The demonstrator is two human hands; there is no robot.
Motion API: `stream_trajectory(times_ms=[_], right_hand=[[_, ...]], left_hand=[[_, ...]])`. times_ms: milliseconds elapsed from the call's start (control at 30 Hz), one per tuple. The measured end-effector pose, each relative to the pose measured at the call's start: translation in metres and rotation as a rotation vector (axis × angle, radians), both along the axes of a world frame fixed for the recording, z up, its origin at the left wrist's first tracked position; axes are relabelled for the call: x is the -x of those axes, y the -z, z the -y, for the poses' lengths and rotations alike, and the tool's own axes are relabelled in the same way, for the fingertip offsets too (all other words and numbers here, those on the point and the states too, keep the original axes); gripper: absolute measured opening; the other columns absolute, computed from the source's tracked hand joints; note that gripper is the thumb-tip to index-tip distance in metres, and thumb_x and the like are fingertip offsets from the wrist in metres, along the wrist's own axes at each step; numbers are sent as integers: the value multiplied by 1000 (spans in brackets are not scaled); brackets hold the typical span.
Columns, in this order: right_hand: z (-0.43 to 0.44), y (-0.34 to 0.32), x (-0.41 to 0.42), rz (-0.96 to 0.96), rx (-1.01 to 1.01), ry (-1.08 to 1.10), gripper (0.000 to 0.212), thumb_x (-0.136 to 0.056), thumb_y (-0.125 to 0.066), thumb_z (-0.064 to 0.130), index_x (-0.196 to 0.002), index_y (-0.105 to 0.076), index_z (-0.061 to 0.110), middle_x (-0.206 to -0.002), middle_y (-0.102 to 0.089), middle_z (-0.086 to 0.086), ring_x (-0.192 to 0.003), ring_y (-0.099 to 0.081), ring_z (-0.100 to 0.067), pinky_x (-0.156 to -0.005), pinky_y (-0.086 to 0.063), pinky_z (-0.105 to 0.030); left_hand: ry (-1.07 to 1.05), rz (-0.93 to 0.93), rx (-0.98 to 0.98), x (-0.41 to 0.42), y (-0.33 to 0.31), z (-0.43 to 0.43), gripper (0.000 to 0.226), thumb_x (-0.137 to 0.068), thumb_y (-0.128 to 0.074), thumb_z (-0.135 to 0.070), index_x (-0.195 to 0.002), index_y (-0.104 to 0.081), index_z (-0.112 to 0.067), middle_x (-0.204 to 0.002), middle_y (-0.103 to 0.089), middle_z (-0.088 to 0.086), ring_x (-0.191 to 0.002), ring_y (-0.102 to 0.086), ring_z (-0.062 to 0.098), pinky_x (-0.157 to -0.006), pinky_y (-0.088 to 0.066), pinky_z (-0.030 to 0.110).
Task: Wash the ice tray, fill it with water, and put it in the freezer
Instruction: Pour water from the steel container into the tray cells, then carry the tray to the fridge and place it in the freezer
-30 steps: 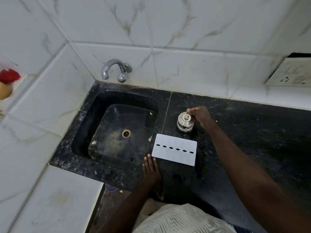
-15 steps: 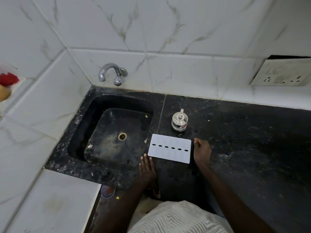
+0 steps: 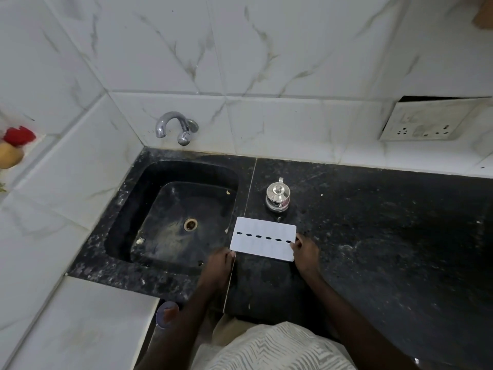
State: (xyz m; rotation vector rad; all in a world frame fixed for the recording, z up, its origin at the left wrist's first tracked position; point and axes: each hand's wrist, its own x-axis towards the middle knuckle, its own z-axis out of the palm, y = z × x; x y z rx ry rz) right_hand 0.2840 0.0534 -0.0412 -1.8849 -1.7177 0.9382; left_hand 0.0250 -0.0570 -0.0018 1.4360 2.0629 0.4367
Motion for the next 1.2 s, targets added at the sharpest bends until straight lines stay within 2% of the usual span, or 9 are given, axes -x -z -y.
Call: stream_trajectory(times_ms=[100,300,400,500,567,733,900,1067,1200], right_hand=[[2,2,-3,-17,10,-12,34,-90,-71,3,-124,-73,10,-97,-75,-13,-85,-65,-27,-73,-41,-31],[11,6,-17,-40,17,-23,44,-90,-71,1,-132,-70,13,-99,-75,-13,-85,-64,-24,-72,-41,-32],[15,6,-23,-36,-1,-35,43,-88,-72,2,-129,-72,14,-94,-74,-10,-81,-61,-22,-70,-36,-29],[20,5,-24,-42,7,-25,42,-87,-72,2,-128,-74,15,-92,-75,-10,-79,-61,-21,-70,-36,-28],[23,4,-25,-55,22,-12,39,-88,-71,2,-125,-75,13,-85,-72,-10,-76,-61,-23,-68,-34,-29],[31,5,-31,-43,27,-31,42,-89,-73,5,-129,-73,17,-87,-74,-8,-78,-63,-20,-67,-34,-27],[39,-1,-35,-77,40,10,41,-91,-72,8,-131,-72,18,-98,-77,-6,-88,-70,-23,-73,-47,-32],[48,-21,-38,-124,39,49,37,-92,-66,18,-128,-73,14,-97,-77,-7,-88,-70,-23,-73,-44,-30],[55,-18,-41,-158,6,47,49,-87,-55,36,-128,-73,16,-105,-78,-4,-96,-72,-21,-82,-53,-34]], left_hand=[[-150,18,-23,-6,-3,-21,17,-105,-52,-22,-93,-64,-20,-98,-68,4,-97,-64,26,-80,-43,34],[-190,135,65,-21,13,-35,31,-103,-55,-23,-130,-63,-10,-132,-68,9,-121,-62,29,-102,-46,37],[-165,117,53,-22,11,-35,27,-103,-56,-20,-126,-67,-10,-128,-71,9,-119,-63,30,-99,-45,35],[-141,107,74,-20,3,-38,18,-104,-55,-17,-104,-70,-7,-106,-72,12,-106,-66,33,-78,-38,31],[-137,95,83,-16,2,-41,21,-105,-54,-17,-100,-71,-6,-101,-72,15,-104,-66,35,-73,-32,30],[-151,106,100,-14,-4,-35,26,-104,-57,-18,-114,-77,-4,-111,-76,16,-107,-69,32,-87,-46,35],[-205,177,104,-15,2,-21,23,-100,-64,-22,-117,-77,-13,-113,-77,9,-107,-70,28,-96,-53,42],[-333,325,52,-22,2,-7,19,-98,-67,-18,-114,-76,-11,-104,-78,11,-100,-72,31,-87,-54,39],[-478,496,34,-19,15,7,8,-94,-70,-24,-99,-75,-21,-97,-78,9,-100,-73,37,-89,-60,54]])
